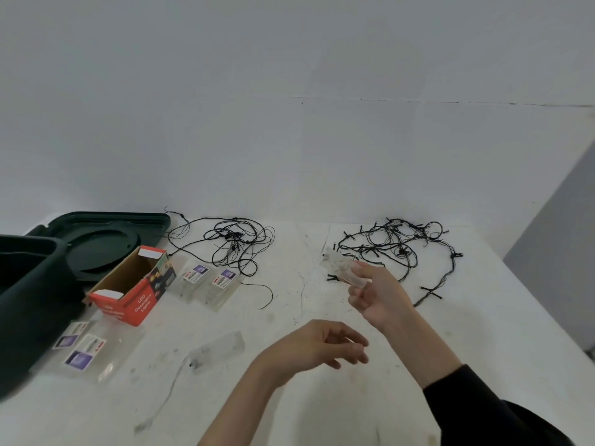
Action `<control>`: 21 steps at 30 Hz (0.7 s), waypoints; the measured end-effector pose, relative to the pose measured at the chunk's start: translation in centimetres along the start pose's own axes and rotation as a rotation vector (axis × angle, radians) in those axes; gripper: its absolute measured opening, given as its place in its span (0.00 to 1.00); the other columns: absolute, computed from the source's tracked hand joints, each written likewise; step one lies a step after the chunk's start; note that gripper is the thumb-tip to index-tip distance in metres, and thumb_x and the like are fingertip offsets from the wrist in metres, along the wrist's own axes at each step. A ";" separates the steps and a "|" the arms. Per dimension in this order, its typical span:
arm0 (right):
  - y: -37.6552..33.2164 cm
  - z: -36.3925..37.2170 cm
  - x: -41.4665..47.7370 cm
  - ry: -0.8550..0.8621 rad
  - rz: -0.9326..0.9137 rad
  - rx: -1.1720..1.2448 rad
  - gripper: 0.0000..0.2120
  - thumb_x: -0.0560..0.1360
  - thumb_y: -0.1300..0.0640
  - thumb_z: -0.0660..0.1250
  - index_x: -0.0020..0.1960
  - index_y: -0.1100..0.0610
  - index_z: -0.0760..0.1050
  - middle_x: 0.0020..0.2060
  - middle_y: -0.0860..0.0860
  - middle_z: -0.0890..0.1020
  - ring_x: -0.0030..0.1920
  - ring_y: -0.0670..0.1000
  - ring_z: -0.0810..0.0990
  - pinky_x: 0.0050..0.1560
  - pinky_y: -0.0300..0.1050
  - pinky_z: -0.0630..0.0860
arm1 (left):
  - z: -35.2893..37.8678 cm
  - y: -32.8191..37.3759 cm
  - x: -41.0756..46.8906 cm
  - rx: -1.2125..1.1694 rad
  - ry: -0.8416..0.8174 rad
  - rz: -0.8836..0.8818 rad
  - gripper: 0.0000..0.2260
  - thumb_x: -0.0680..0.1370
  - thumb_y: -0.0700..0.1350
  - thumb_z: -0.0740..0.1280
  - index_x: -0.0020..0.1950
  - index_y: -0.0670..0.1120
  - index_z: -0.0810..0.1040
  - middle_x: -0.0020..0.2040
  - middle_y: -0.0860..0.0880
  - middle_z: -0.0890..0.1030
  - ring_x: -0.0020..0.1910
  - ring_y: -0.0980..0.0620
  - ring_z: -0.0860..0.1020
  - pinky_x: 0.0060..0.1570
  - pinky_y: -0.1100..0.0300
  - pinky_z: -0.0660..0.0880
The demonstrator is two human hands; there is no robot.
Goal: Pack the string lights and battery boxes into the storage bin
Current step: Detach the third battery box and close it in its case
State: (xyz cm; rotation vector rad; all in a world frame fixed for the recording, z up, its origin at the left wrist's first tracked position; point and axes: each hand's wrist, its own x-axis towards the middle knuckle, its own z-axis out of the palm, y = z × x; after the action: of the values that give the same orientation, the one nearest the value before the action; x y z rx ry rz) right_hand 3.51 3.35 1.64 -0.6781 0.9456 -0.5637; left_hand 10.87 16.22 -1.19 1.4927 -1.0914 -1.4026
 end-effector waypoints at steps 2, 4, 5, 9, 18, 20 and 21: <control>-0.5 0.1 0.1 0.018 -0.023 -0.007 0.09 0.77 0.67 0.60 0.54 0.59 0.72 0.40 0.55 0.77 0.24 0.47 0.62 0.17 0.34 0.61 | -0.1 0.1 -0.1 -0.024 -0.033 0.008 0.10 0.78 0.46 0.66 0.57 0.43 0.78 0.45 0.46 0.83 0.46 0.53 0.80 0.54 0.57 0.74; -1.0 0.1 0.2 0.020 -0.039 -0.023 0.08 0.77 0.66 0.60 0.53 0.58 0.73 0.38 0.54 0.77 0.25 0.47 0.62 0.18 0.34 0.62 | -0.3 0.1 -0.2 -0.046 -0.031 0.021 0.10 0.78 0.45 0.65 0.57 0.43 0.78 0.42 0.47 0.83 0.44 0.51 0.80 0.53 0.57 0.74; -1.2 0.1 0.2 0.019 -0.044 -0.027 0.08 0.77 0.66 0.60 0.53 0.58 0.73 0.38 0.54 0.77 0.25 0.47 0.62 0.18 0.34 0.63 | -0.4 0.1 -0.1 -0.054 -0.012 0.027 0.10 0.79 0.45 0.64 0.57 0.43 0.78 0.42 0.47 0.83 0.43 0.51 0.80 0.53 0.57 0.75; -1.5 0.1 0.3 0.016 -0.060 -0.038 0.09 0.77 0.67 0.59 0.54 0.58 0.72 0.39 0.55 0.77 0.27 0.48 0.62 0.17 0.34 0.62 | -1.0 0.2 0.3 -0.118 0.068 0.027 0.12 0.77 0.44 0.67 0.60 0.45 0.76 0.47 0.47 0.82 0.45 0.51 0.80 0.50 0.59 0.76; -0.3 0.8 -0.9 -0.002 -0.475 -0.361 0.11 0.75 0.68 0.60 0.49 0.53 0.71 0.35 0.51 0.74 0.26 0.46 0.65 0.23 0.37 0.61 | -2.3 4.6 1.3 -0.529 0.804 0.283 0.10 0.77 0.52 0.63 0.50 0.46 0.73 0.46 0.46 0.79 0.40 0.51 0.78 0.38 0.58 0.76; 0.0 0.6 -1.0 0.022 -0.679 -0.560 0.11 0.75 0.68 0.60 0.49 0.52 0.71 0.34 0.52 0.74 0.25 0.45 0.64 0.24 0.38 0.62 | -3.1 5.9 1.2 -0.703 0.796 0.292 0.15 0.77 0.56 0.62 0.50 0.45 0.74 0.42 0.47 0.80 0.40 0.50 0.78 0.41 0.56 0.76; 0.2 0.5 -1.1 0.025 -0.765 -0.650 0.11 0.75 0.68 0.60 0.49 0.52 0.70 0.34 0.52 0.75 0.23 0.44 0.63 0.23 0.38 0.62 | -3.5 6.3 1.1 -0.757 0.775 0.291 0.15 0.77 0.57 0.62 0.50 0.45 0.75 0.41 0.47 0.80 0.40 0.50 0.79 0.44 0.56 0.76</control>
State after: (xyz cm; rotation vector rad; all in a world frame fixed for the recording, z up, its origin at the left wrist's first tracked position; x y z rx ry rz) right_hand 3.46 4.33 2.29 -1.6540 0.8747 -0.9415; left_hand 13.92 13.22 4.73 1.0794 -0.2177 -0.7598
